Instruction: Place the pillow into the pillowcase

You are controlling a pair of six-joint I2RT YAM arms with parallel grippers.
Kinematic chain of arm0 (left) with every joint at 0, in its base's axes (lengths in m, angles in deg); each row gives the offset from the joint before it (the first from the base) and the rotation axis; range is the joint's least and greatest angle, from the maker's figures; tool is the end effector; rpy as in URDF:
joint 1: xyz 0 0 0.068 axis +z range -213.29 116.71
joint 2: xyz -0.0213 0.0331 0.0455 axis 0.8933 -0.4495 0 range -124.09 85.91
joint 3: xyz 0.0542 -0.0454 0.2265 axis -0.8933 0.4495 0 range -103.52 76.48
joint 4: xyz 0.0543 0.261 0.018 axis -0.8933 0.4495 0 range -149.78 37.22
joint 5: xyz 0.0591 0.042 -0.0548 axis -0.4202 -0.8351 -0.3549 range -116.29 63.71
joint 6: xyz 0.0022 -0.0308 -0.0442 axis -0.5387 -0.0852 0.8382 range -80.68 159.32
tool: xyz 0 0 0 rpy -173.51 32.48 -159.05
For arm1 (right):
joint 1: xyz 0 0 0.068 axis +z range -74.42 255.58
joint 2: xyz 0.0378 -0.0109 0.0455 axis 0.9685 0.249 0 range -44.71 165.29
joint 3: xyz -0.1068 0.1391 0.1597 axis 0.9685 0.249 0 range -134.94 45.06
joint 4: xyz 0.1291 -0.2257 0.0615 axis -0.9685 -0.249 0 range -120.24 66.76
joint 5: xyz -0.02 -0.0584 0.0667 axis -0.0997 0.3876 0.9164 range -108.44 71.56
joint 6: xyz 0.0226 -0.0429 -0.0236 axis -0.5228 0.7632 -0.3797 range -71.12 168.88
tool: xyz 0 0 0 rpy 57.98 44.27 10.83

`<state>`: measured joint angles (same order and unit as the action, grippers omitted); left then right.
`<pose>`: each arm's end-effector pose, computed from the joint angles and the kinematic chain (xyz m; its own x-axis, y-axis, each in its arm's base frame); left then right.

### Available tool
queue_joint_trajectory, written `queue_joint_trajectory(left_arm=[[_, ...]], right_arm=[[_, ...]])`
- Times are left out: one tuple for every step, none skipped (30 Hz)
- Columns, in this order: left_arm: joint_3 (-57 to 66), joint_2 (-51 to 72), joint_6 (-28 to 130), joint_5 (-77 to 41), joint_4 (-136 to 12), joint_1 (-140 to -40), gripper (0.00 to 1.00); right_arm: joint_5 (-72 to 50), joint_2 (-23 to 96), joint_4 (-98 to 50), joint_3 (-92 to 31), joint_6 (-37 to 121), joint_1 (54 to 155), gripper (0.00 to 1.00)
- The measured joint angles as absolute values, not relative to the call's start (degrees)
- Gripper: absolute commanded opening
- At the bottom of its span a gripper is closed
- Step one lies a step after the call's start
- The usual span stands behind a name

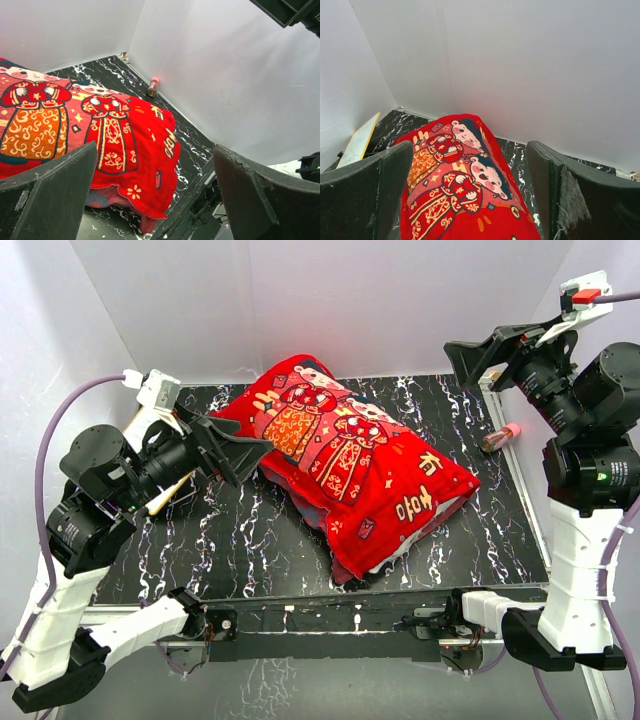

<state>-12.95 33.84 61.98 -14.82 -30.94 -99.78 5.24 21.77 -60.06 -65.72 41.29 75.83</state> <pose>0.1174 -0.0957 0.5088 -0.1754 -0.3398 -0.9240 0.7296 0.5853 -0.3537 0.1728 0.0150 0.5538 0.0759 0.1213 -0.9897 -0.4158 0.9060 0.0791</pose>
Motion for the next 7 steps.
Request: queue_joint_trajectory(left_arm=[[-12.79,33.86,62.00,-14.80,-30.96,-99.78,0.97],[-12.71,33.88,62.02,-14.76,-30.96,-99.78,0.97],[-12.66,33.88,62.02,-14.74,-30.98,-99.78,0.97],[-12.64,33.88,62.02,-14.72,-30.98,-99.78,0.97],[-12.64,33.88,62.02,-14.69,-30.98,-99.78,0.97],[-12.64,33.88,62.00,-14.69,-31.01,-99.78,0.97],[-12.64,33.90,62.00,-14.69,-31.01,-99.78,0.97]], right_arm=[[5.24,21.75,-60.11,-65.72,41.29,75.83,0.99],[5.24,21.70,-60.15,-65.72,41.29,75.83,0.99],[5.24,21.70,-60.22,-65.72,41.29,75.83,0.99],[5.24,21.68,-60.26,-65.72,41.29,75.83,0.99],[5.24,21.68,-60.32,-65.72,41.29,75.83,0.99],[5.24,21.70,-60.39,-65.72,41.29,75.83,0.99],[5.24,21.70,-60.39,-65.72,41.29,75.83,0.99]])
